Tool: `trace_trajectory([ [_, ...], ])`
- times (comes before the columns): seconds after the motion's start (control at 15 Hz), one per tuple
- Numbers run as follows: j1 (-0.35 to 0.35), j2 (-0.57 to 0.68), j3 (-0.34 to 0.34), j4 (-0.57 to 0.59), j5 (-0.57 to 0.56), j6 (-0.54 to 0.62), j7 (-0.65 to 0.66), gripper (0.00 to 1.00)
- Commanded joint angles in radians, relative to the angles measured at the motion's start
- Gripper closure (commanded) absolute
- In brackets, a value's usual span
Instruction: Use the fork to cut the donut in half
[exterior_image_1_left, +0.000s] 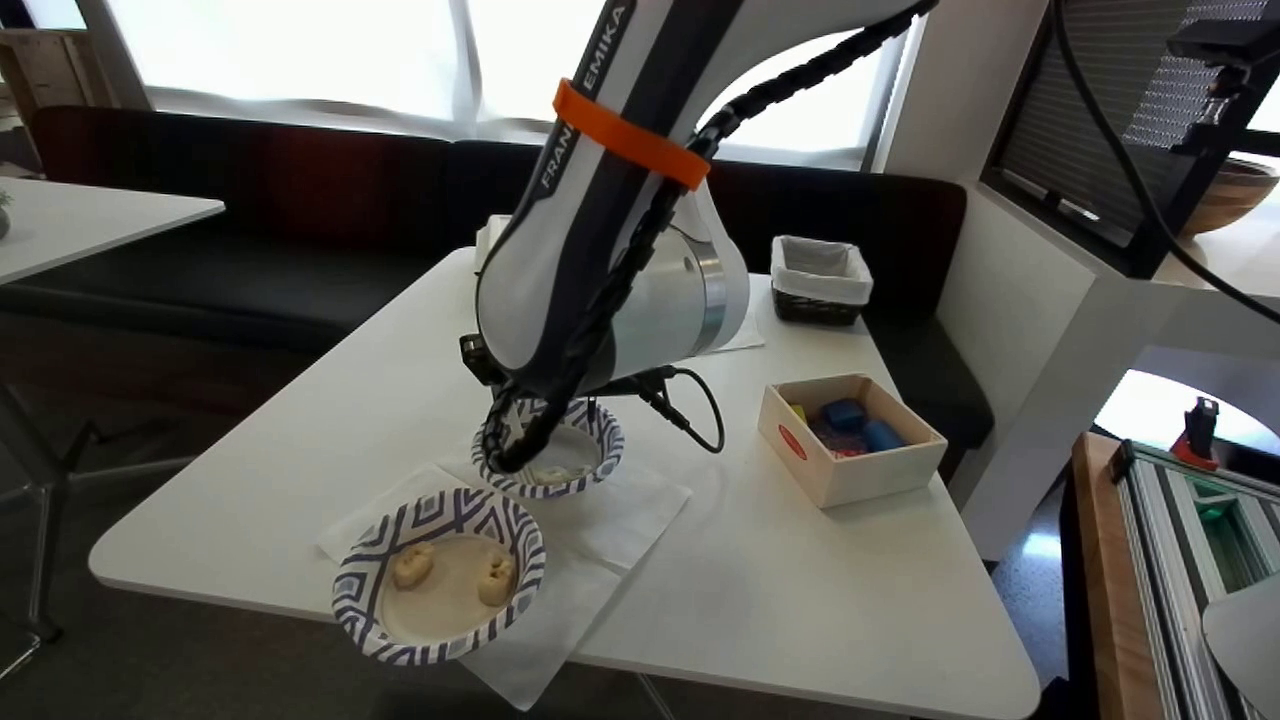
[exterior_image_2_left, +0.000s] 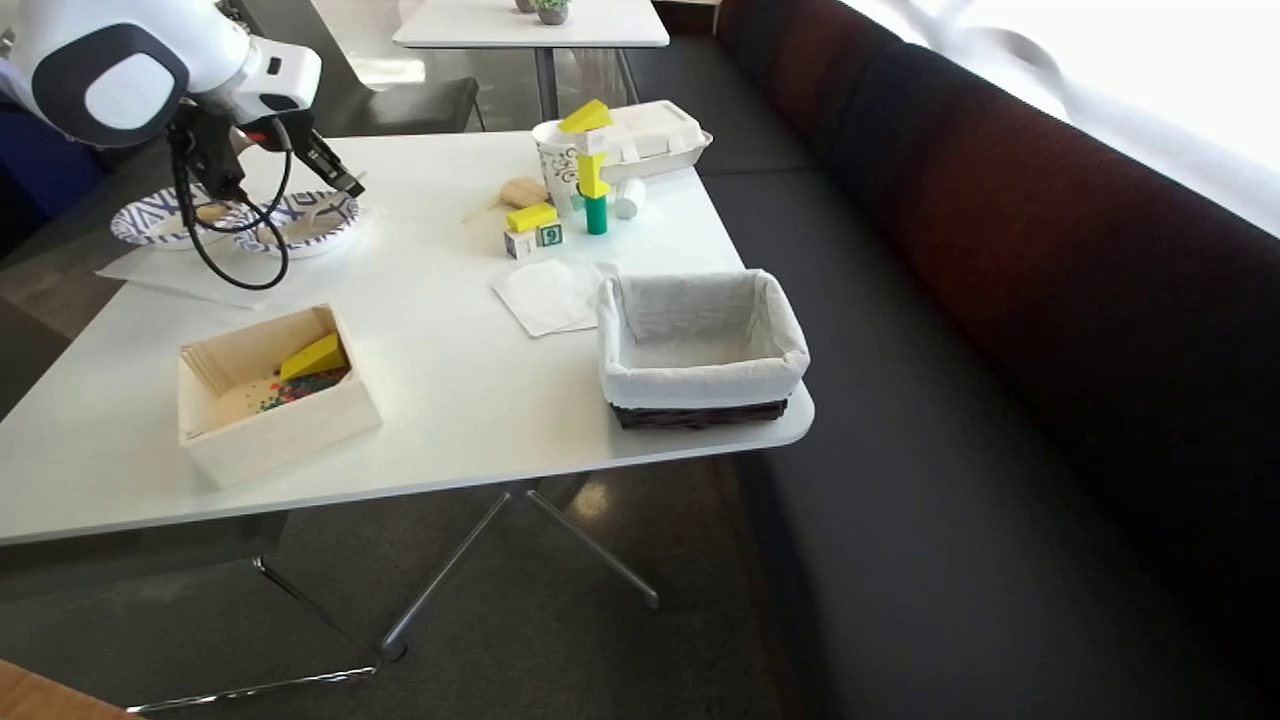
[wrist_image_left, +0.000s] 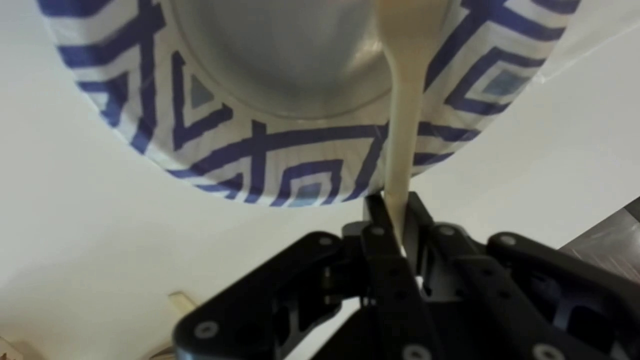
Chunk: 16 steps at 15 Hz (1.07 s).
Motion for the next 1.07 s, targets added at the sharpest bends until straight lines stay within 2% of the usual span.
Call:
trace_trajectory([
  [0.0, 0.016, -0.039, -0.026, -0.034, -0.033, -0.045, 0.046, 0.97],
  [0.2, 0.013, -0.060, -0.031, -0.039, -0.037, -0.059, 0.047, 0.97],
  [0.27, 0.024, -0.065, -0.038, -0.035, 0.007, -0.066, 0.010, 0.97],
  [0.67, 0.059, -0.089, -0.090, -0.033, 0.001, -0.125, 0.012, 0.97],
  [1.0, 0.104, -0.074, -0.125, -0.036, -0.009, -0.030, -0.011, 0.97],
])
